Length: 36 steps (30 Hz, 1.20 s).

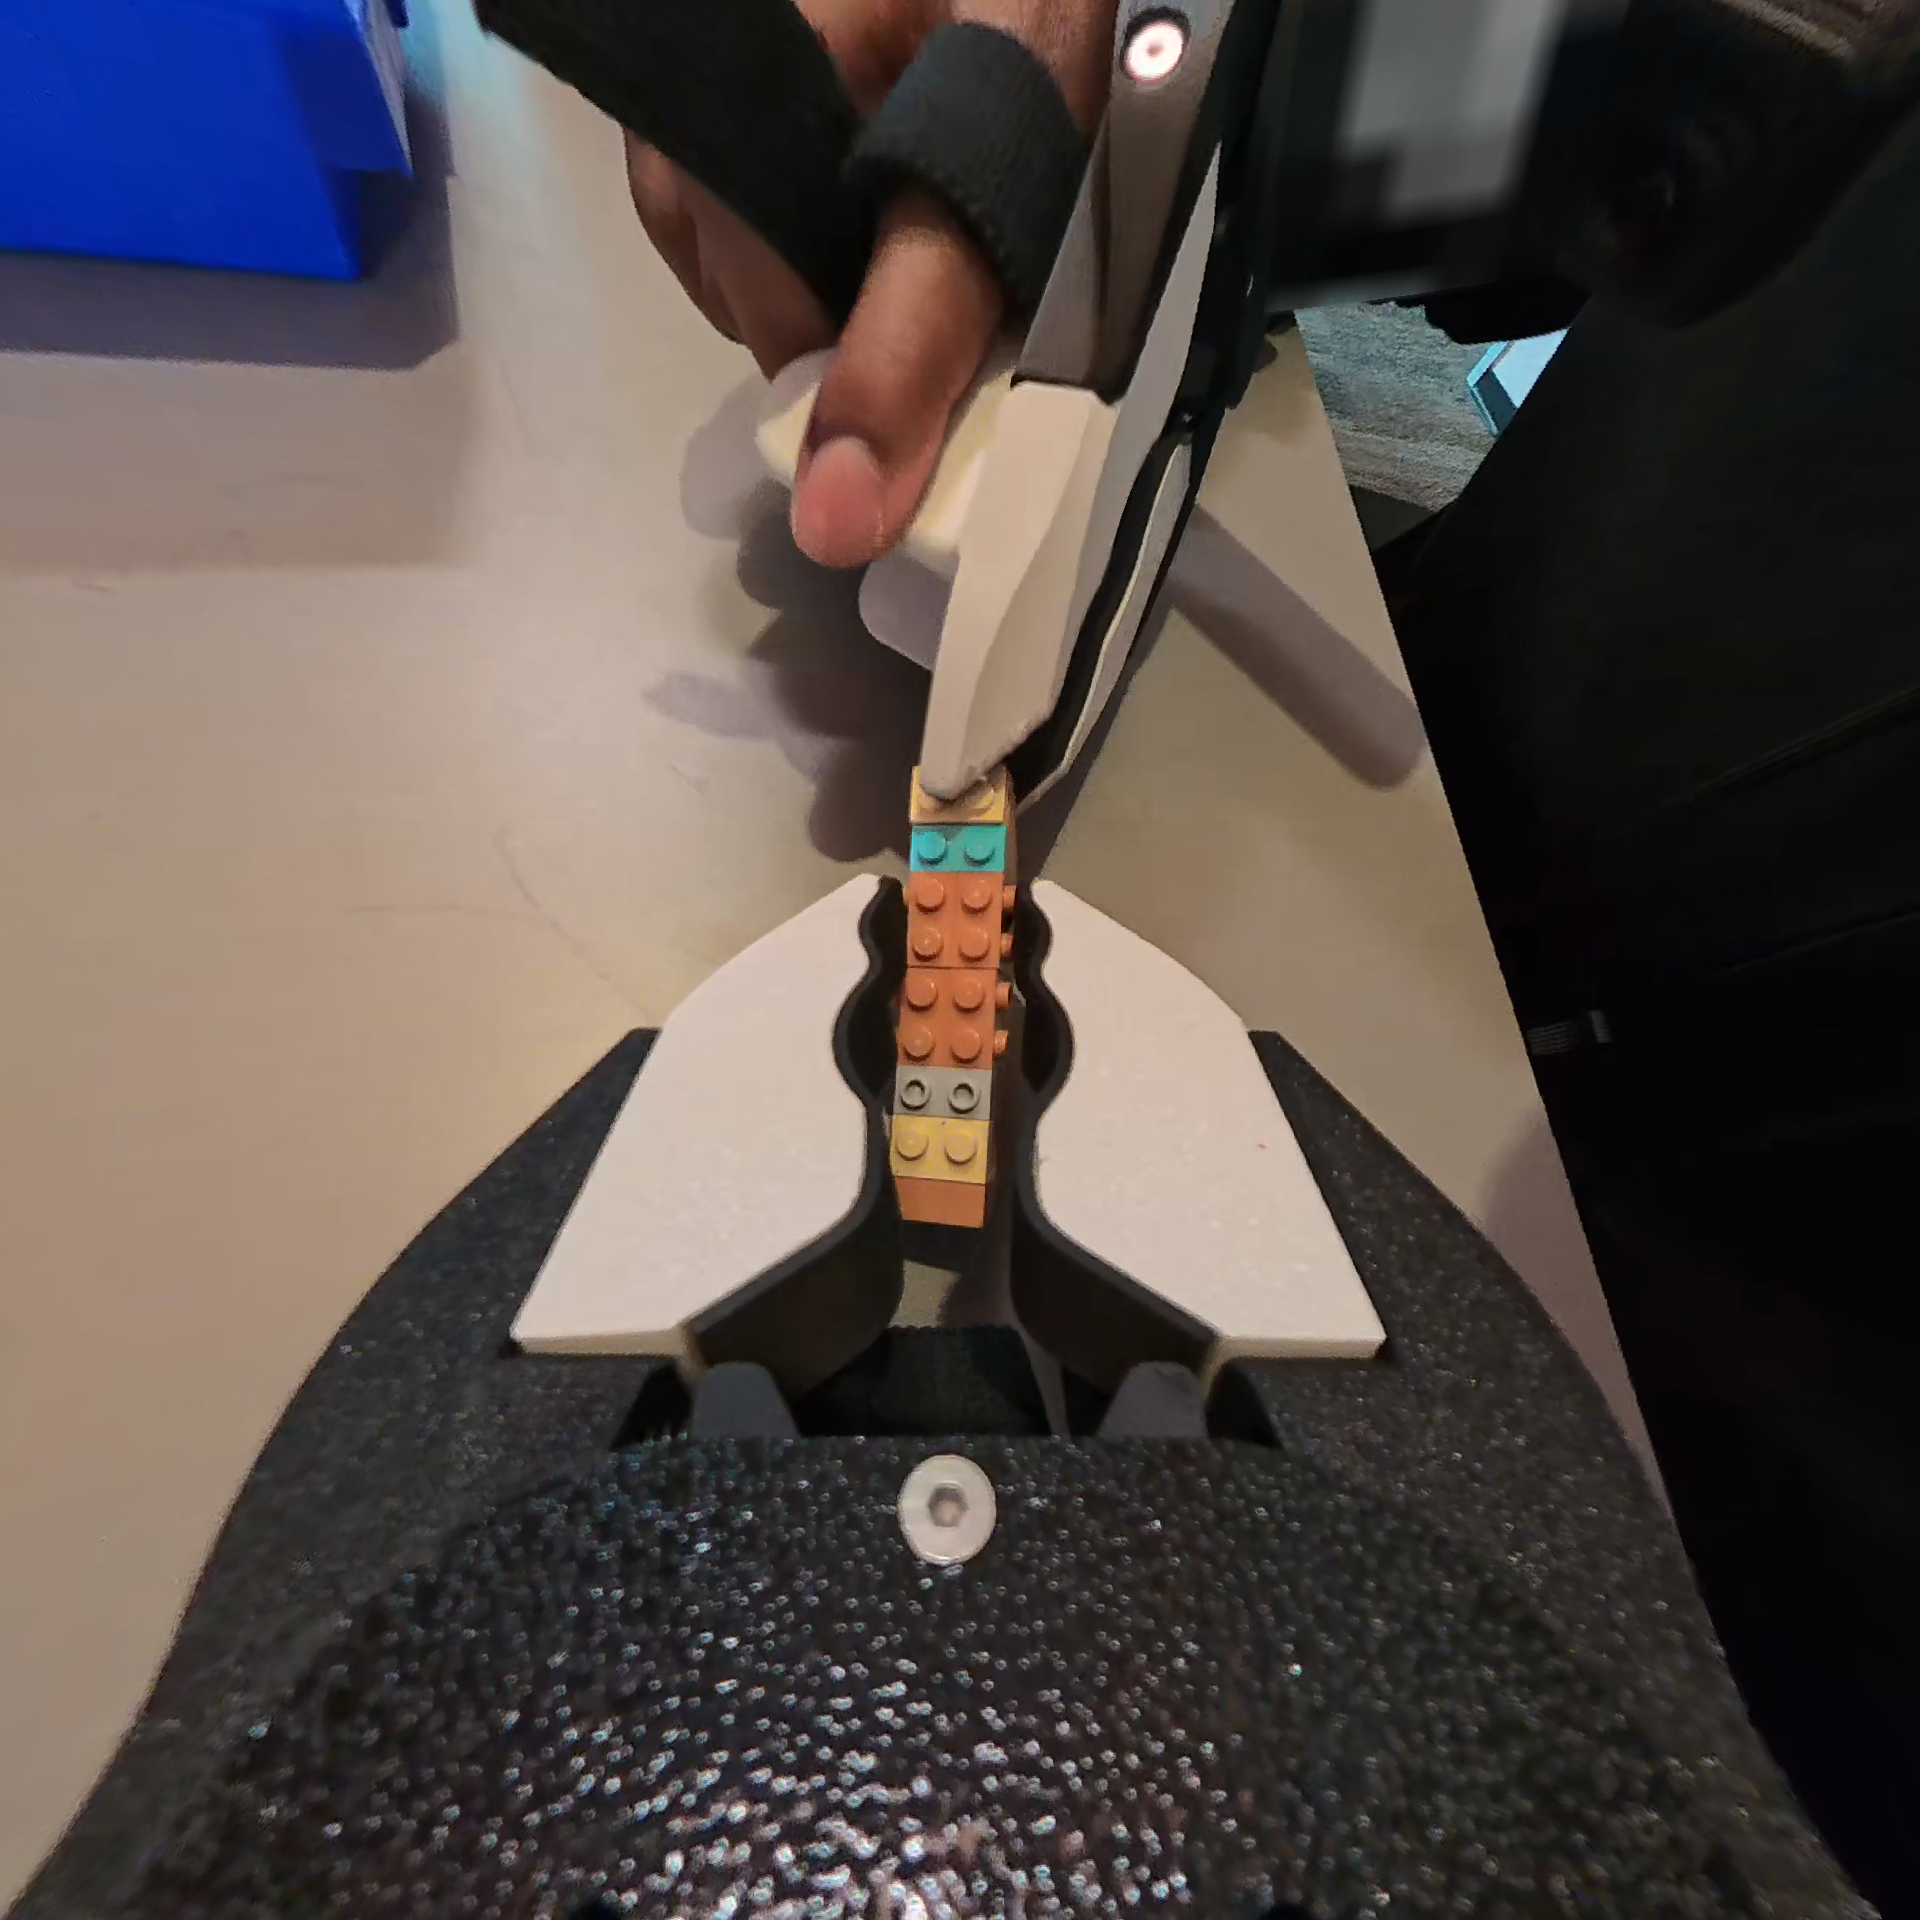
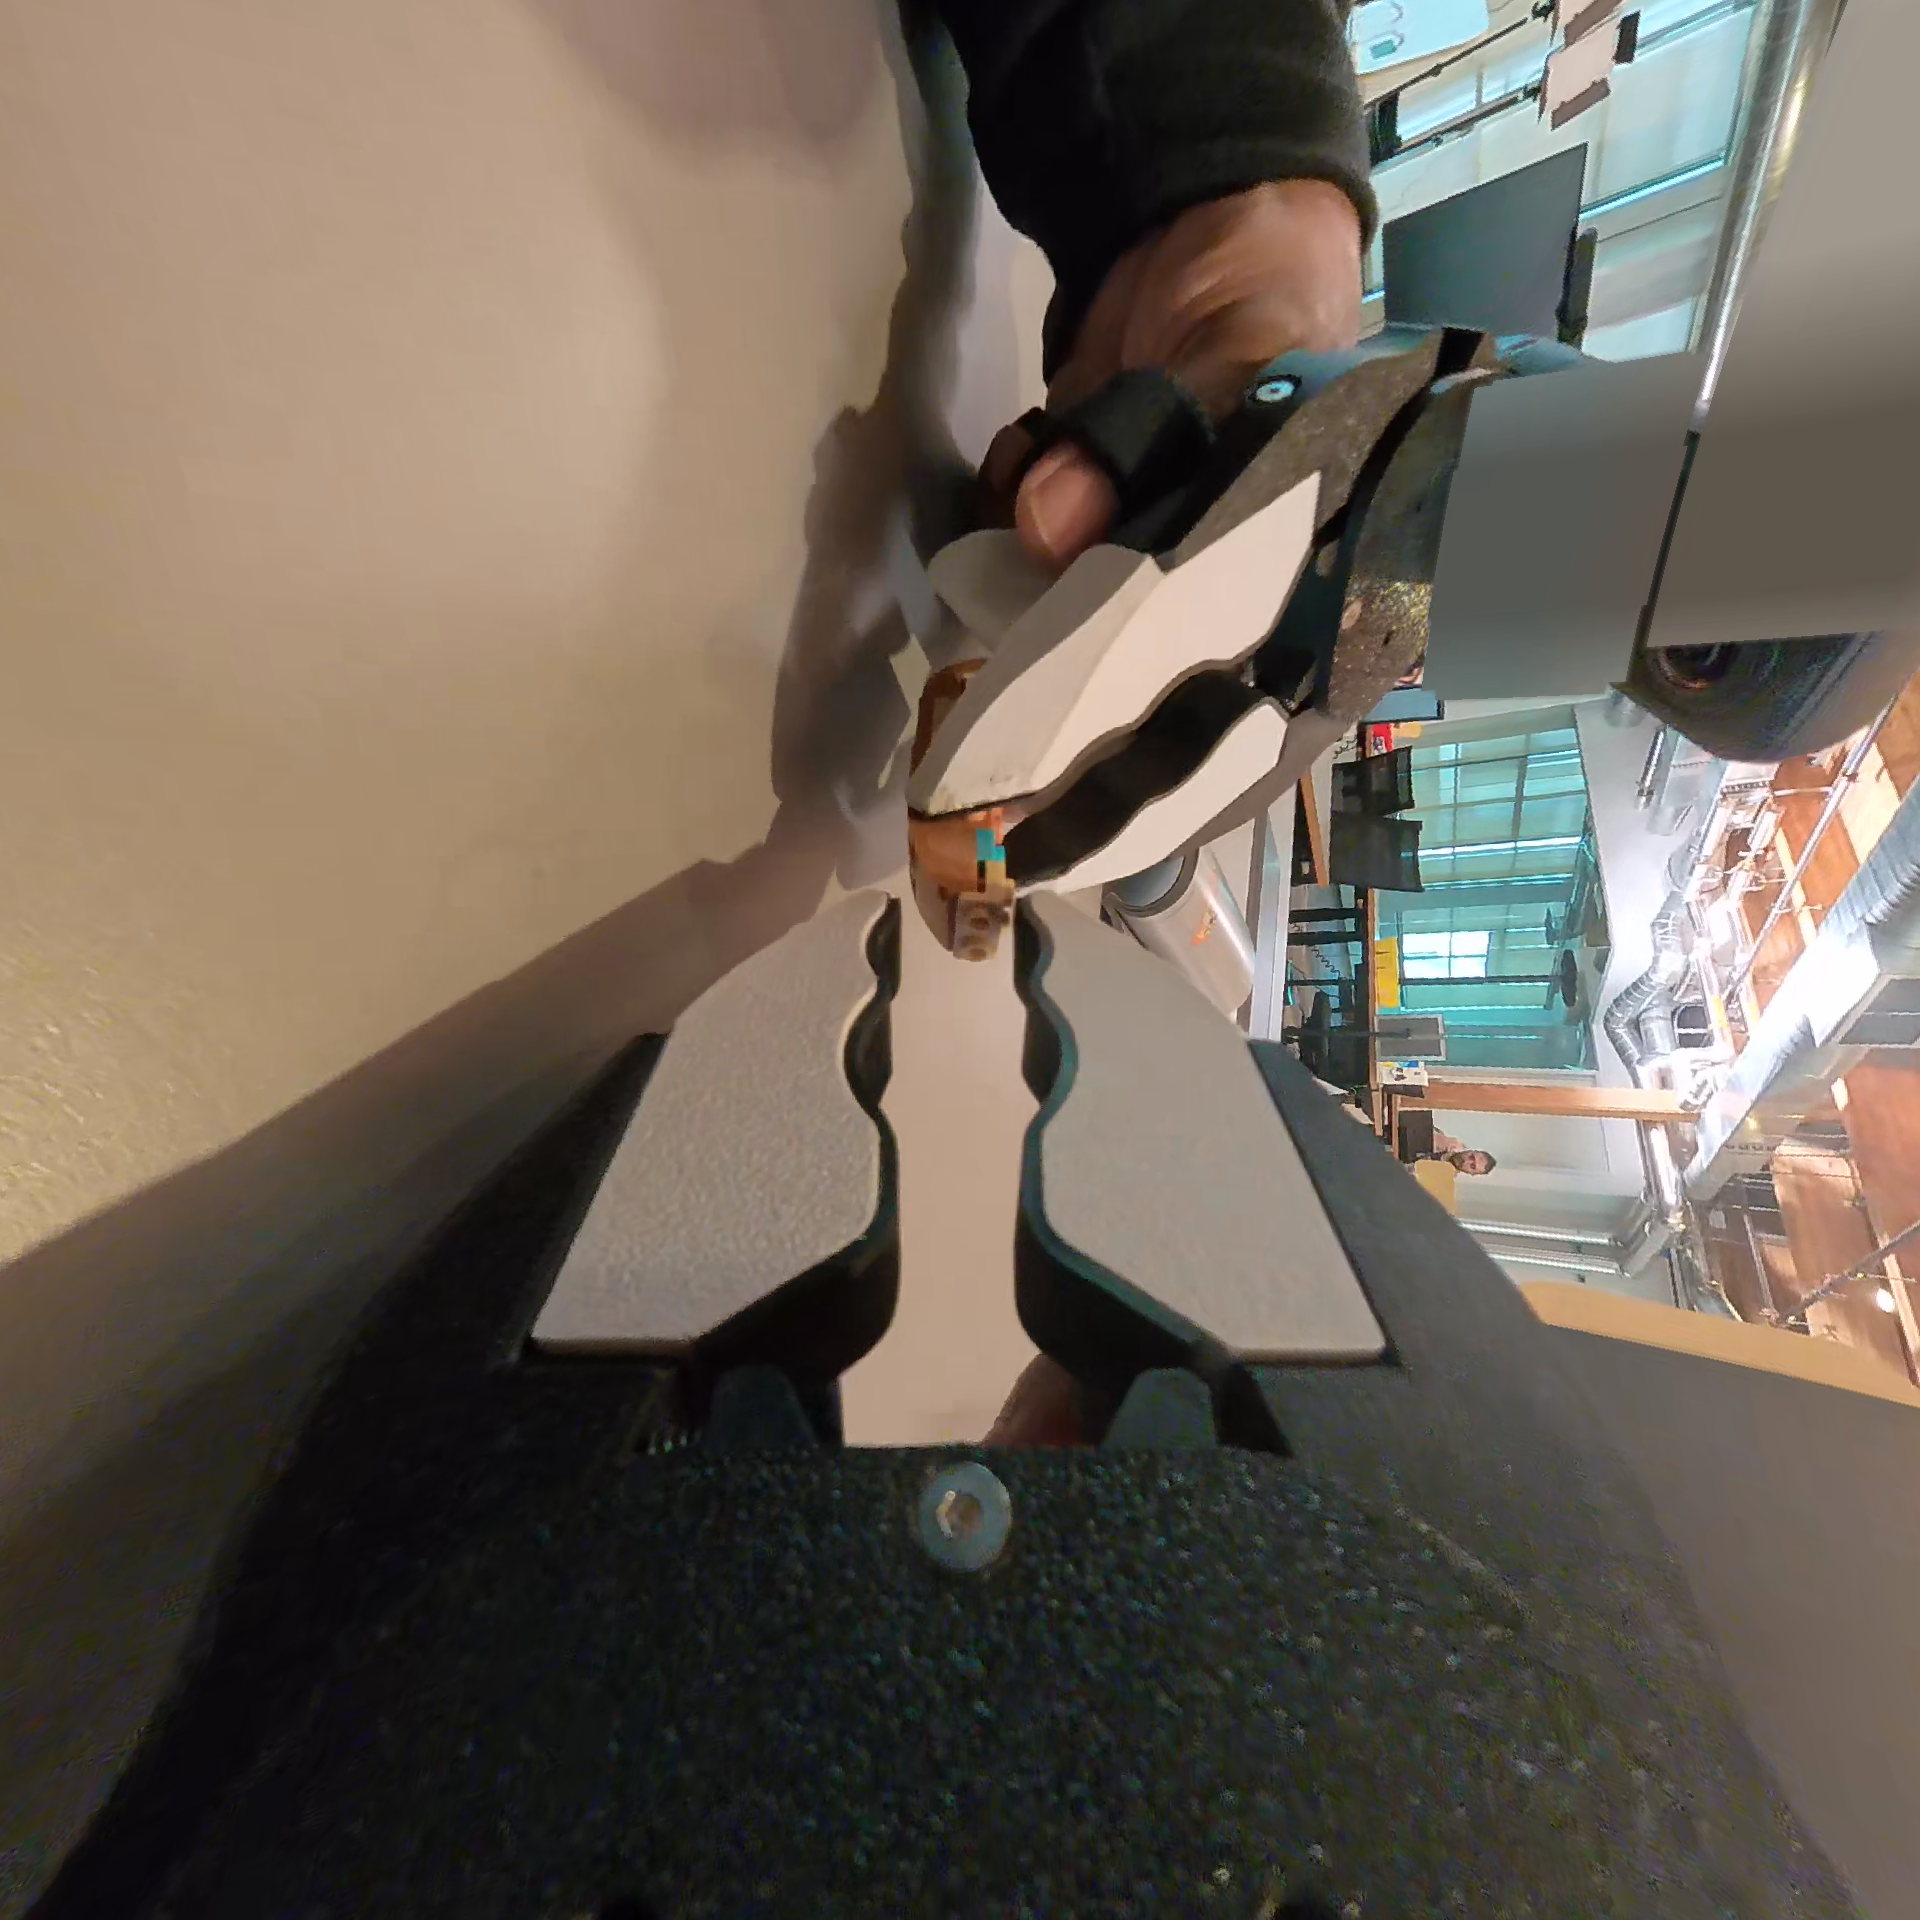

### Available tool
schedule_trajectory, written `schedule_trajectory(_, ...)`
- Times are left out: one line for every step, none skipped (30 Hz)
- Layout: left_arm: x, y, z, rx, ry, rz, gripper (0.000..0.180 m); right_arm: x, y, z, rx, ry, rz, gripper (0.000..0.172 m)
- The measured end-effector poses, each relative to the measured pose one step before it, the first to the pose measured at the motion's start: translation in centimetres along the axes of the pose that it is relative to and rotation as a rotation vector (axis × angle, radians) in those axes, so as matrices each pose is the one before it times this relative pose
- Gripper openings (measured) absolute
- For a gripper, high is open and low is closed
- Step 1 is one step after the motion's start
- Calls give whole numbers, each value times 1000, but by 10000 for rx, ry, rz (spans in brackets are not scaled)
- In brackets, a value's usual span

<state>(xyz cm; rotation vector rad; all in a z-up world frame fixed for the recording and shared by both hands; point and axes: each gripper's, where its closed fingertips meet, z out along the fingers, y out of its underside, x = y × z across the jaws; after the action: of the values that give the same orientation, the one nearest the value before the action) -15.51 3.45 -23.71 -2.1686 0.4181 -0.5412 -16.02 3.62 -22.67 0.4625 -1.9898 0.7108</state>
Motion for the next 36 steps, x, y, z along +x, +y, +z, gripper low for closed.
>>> schedule_trajectory(100,-43,22,17,71,-74,19,46,-106,10,53,38,3,17)
schedule_trajectory(124,10,33,-23,84,-67,19,48,-87,-2,38,6,4,15)
schedule_trajectory(48,21,32,-12,26,-39,19,-21,-27,3,2,-39,-3,15)
schedule_trajectory(1,2,4,0,8,-75,19,-17,-1,-1,0,-26,8,15)
schedule_trajectory(40,5,-2,4,62,-121,19,-26,-34,1,33,-30,36,15)
schedule_trajectory(78,12,19,-1,76,-70,19,-58,-58,-19,51,-73,64,14)
schedule_trajectory(62,40,64,-15,41,-27,19,-99,-38,-6,33,-96,62,14)
schedule_trajectory(38,85,62,-49,19,-22,19,-90,-13,12,14,-88,36,14)
schedule_trajectory(-6,58,51,-34,-12,-46,19,-44,48,28,-32,-47,14,14)
schedule_trajectory(-77,15,7,-10,-43,-68,19,4,71,43,-65,0,0,14)
schedule_trajectory(-54,-6,-43,18,-20,-42,19,27,48,42,-40,5,18,14)
schedule_trajectory(-16,0,-37,19,17,-33,19,15,23,31,-23,-31,67,14)
schedule_trajectory(-16,8,-11,8,2,-41,19,16,25,18,-23,-48,77,14)
schedule_trajectory(-21,-10,-13,14,-12,-21,19,24,23,12,-18,-23,41,14)
schedule_trajectory(-19,-21,-25,22,-11,-23,19,38,21,15,-24,2,18,14)
schedule_trajectory(-45,-25,-41,30,-20,-33,19,54,46,24,-47,12,30,14)
schedule_trajectory(-35,-20,-49,27,-6,-33,19,58,21,31,-31,13,36,14)
schedule_trajectory(-14,-22,-56,33,18,-25,19,49,-1,14,-13,10,40,13)
schedule_trajectory(-16,-39,-45,40,13,-37,19,57,17,11,-17,7,31,13)
schedule_trajectory(-20,-27,-23,31,1,-29,19,29,21,5,-22,-5,28,13)
schedule_trajectory(-3,-12,-12,15,8,-11,19,22,4,-9,-12,-16,33,13)
schedule_trajectory(3,-27,-14,20,10,-10,19,36,3,-2,-23,2,17,13)
schedule_trajectory(-43,-42,-30,37,-9,-23,19,53,31,6,-28,31,-2,13)
schedule_trajectory(-28,-41,-43,35,-4,-23,19,66,20,22,-8,42,25,13)
schedule_trajectory(-43,-45,-52,38,-5,-27,19,83,43,13,-3,39,107,14)
schedule_trajectory(-92,-78,-49,64,-21,-59,19,120,62,16,-13,47,147,14)
schedule_trajectory(-60,-105,-50,78,6,-61,19,108,33,-15,16,52,94,14)
schedule_trajectory(7,-96,-46,69,37,-40,19,95,-6,-33,36,53,32,14)
schedule_trajectory(6,-81,-15,58,18,-25,19,91,18,-38,15,67,2,15)
schedule_trajectory(-30,-92,-29,54,-21,-2,19,110,28,-24,-11,92,-5,15)
schedule_trajectory(-31,-63,-45,41,-10,9,19,109,17,-17,-2,96,4,15)
schedule_trajectory(-11,-73,-47,44,9,-15,19,102,28,-10,-6,83,18,15)
schedule_trajectory(-6,-71,-50,48,19,-30,19,84,27,-6,-17,69,16,15)
schedule_trajectory(-2,-65,-30,55,23,-27,19,88,28,-4,-10,57,7,16)
schedule_trajectory(2,-52,-22,41,18,-23,19,49,38,-12,-12,32,19,16)
schedule_trajectory(-32,-42,-15,34,2,-17,19,77,51,-3,-23,45,28,16)
